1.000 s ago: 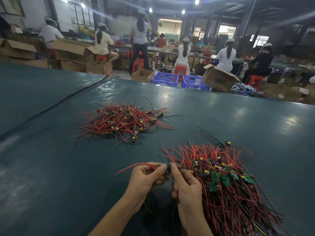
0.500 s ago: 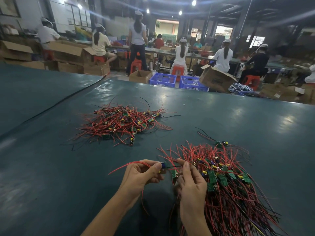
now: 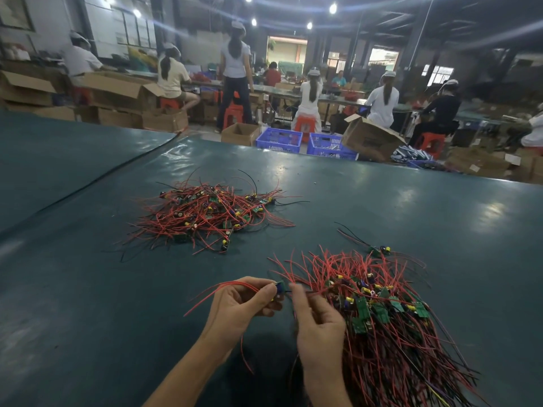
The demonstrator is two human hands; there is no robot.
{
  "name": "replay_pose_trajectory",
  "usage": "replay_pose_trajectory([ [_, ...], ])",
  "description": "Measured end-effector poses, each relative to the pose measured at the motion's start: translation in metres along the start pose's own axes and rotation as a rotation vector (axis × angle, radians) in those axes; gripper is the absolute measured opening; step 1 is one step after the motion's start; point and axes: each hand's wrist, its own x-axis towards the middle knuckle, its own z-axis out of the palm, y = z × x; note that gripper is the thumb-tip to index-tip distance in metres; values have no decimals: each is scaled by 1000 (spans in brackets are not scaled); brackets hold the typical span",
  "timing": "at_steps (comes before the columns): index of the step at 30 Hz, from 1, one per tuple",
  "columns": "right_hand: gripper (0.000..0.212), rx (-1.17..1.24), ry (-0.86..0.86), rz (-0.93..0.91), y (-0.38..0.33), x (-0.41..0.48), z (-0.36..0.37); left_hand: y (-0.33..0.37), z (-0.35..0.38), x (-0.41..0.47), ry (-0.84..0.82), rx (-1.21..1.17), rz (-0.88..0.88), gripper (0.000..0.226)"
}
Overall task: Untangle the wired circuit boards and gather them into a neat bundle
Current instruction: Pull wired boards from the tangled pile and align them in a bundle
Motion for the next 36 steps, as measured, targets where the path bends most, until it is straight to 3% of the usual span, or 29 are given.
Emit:
replay_pose_trajectory([
  [4, 24, -53, -44, -34, 3, -4, 5, 0, 1, -1, -47, 59, -10, 28],
  [8, 16, 81, 100, 17, 0, 5, -7, 4, -1, 1, -49, 80, -5, 27],
  [12, 26, 252, 210, 58, -10, 16, -23, 8, -6, 3, -16, 37, -13, 26],
  [17, 20, 180, 156, 31, -11, 9, -16, 5, -4, 5, 86, -279, -129, 20],
  [22, 21, 204, 75, 50, -12, 9, -18, 4, -1, 6, 83, -333, -119, 21],
  [24, 28, 253, -34, 76, -12, 7, -20, 6, -1, 6, 100, -392, -159, 27],
  [27, 57, 318, -188, 127, -10, 6, -20, 8, -8, 9, 72, -483, -240, 42],
  [30, 76, 324, -220, 169, -6, 7, -18, 6, -8, 11, 0, -502, -315, 50],
  [36, 30, -31, -203, 209, 2, 4, -9, -7, -8, 2, -263, -199, -331, 72],
])
